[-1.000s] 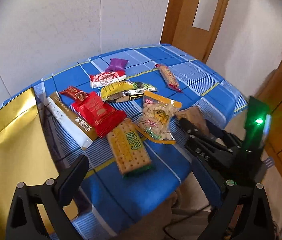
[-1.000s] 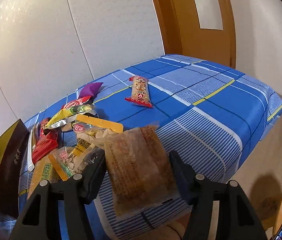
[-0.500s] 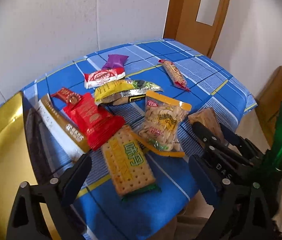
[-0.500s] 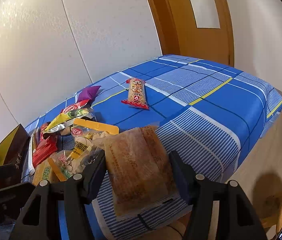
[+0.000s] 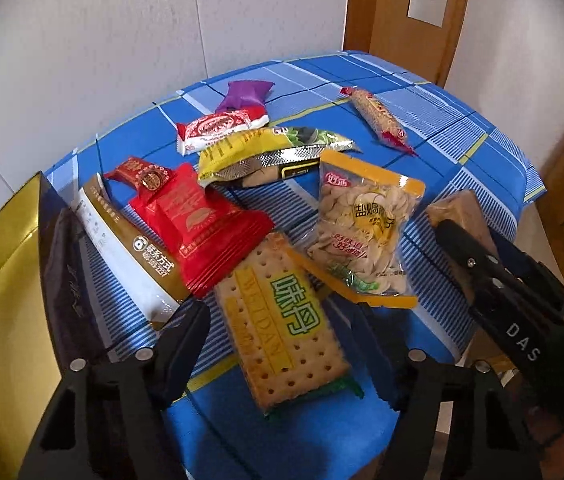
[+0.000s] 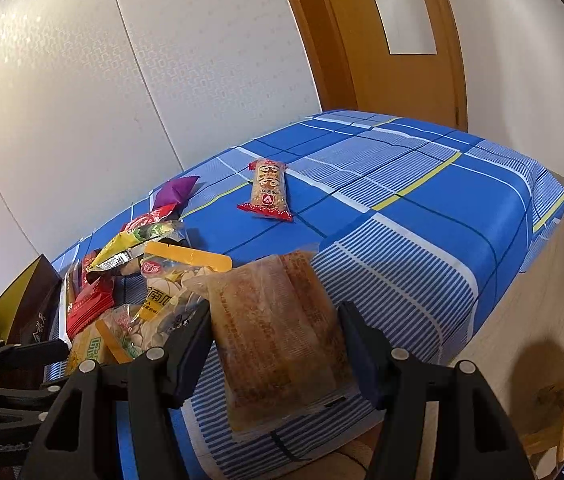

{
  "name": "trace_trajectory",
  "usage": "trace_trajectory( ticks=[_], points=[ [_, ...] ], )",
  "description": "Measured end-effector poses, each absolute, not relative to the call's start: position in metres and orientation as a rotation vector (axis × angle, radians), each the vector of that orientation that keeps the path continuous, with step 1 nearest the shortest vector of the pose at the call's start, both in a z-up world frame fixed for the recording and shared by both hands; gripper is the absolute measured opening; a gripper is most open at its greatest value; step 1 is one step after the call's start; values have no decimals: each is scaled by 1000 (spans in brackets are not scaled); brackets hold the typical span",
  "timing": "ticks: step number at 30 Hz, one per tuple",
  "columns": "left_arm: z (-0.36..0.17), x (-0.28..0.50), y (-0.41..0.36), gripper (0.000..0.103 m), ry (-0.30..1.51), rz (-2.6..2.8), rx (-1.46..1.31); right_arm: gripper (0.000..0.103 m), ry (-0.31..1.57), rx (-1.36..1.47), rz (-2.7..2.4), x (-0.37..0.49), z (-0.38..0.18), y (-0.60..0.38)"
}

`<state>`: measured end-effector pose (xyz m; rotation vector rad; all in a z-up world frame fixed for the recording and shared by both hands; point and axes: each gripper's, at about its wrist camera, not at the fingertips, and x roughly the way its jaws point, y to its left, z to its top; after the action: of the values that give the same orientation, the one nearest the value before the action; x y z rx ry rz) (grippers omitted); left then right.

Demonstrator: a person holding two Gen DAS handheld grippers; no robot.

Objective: Organize snacks
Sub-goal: 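Grasp the green-text cracker pack with the left tool while the right tool holds the bread pack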

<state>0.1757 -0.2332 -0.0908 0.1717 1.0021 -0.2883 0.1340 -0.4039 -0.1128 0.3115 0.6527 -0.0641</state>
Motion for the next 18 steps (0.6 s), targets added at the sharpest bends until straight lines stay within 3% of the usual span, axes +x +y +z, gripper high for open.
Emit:
trace_trajectory(
  ticks=[2, 7, 12, 15, 18],
  points=[
    [-94, 176, -236, 62, 1001, -281, 198, 63, 653, 312, -65, 134, -113, -404],
    [-93, 173, -238, 54, 982, -305, 205, 63, 653, 316, -61, 134, -112, -404],
    [-95, 162, -238, 55, 959, -322, 201, 63, 655, 315, -59, 134, -112, -404],
    [-100, 167, -241, 67, 994, -321, 200, 63, 655, 317, -58, 134, -112, -405],
    [-101, 168, -240, 68, 992, -315, 171, 63, 655, 311, -54, 134, -112, -405]
  ],
)
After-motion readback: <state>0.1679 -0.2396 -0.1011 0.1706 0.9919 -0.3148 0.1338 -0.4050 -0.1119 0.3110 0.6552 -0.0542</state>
